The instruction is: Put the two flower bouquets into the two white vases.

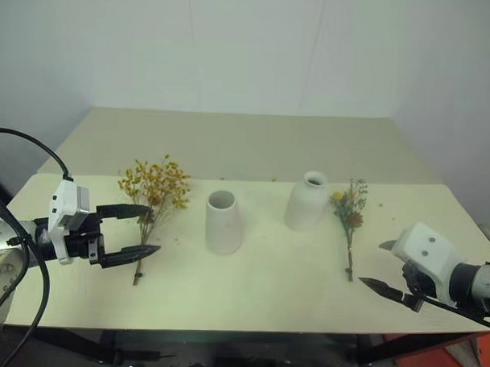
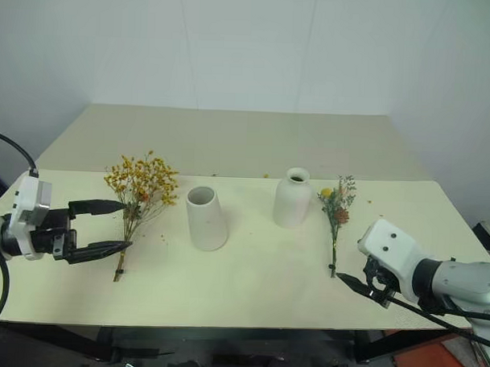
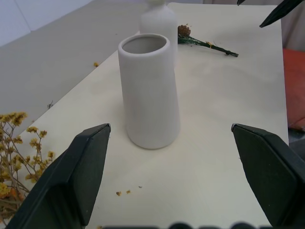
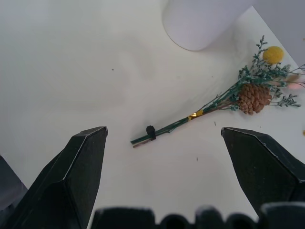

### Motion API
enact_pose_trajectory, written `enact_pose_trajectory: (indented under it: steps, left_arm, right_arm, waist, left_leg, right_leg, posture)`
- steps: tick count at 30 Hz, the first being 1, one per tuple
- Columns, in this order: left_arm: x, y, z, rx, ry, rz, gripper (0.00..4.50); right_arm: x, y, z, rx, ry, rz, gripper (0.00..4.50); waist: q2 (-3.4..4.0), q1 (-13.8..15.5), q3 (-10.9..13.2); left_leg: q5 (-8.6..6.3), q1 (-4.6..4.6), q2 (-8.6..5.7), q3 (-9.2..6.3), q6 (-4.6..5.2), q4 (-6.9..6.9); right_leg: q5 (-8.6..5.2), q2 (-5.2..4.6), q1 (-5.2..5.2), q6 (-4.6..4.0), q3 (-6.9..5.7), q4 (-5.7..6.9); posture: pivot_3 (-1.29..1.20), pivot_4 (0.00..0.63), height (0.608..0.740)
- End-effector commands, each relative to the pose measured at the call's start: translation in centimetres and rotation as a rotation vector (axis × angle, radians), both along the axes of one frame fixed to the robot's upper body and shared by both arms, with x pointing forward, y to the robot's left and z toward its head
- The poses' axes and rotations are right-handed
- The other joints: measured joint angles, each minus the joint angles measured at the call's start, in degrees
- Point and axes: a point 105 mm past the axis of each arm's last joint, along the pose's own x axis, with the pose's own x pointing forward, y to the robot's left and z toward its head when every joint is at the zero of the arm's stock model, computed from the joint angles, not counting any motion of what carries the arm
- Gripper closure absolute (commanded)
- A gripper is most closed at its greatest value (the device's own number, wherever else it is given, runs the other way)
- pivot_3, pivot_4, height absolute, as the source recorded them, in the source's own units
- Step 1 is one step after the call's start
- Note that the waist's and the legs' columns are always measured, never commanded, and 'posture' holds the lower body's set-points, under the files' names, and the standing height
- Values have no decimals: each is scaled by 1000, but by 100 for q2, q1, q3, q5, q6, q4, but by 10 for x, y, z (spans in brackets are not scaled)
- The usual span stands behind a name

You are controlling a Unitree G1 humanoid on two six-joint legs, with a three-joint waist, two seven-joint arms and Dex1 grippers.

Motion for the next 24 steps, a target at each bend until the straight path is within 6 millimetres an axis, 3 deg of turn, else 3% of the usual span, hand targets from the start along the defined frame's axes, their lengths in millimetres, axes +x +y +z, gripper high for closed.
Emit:
enact_pose_trajectory:
  steps: [1,13,18,22,24]
  left_arm:
    - [-3,4,11,11,-51,9,43]
    - [0,-2,11,6,-49,1,43]
    - [-2,-16,29,-5,-104,-56,43]
    - [1,-19,38,154,-123,-118,43]
    - [5,-27,48,183,-134,-161,43]
  right_arm:
    - [1,-2,11,-36,-55,12,0]
    - [0,-5,13,-31,-58,-12,0]
    - [15,-13,12,68,-22,-146,0]
    - [26,-19,5,51,16,-222,0]
    - [42,-25,5,116,5,-327,0]
  waist:
    - [0,0,0]
    - [0,-1,0]
    - [-1,-4,0]
    - [0,-5,0]
    - [2,-5,1]
  left_leg:
    - [0,0,0,0,0,0]
    - [0,-1,0,0,0,0]
    - [0,2,0,0,0,1]
    - [0,0,0,-1,0,-1]
    - [0,-1,-3,1,0,-4]
  right_leg:
    - [0,0,0,0,0,0]
    - [0,0,0,0,0,0]
    - [1,0,2,0,1,2]
    - [0,2,-2,-2,-1,2]
    - [0,-1,-3,-2,2,0]
  posture:
    - [0,150,740]
    - [0,150,740]
    - [0,150,740]
    - [0,150,740]
    - [0,150,740]
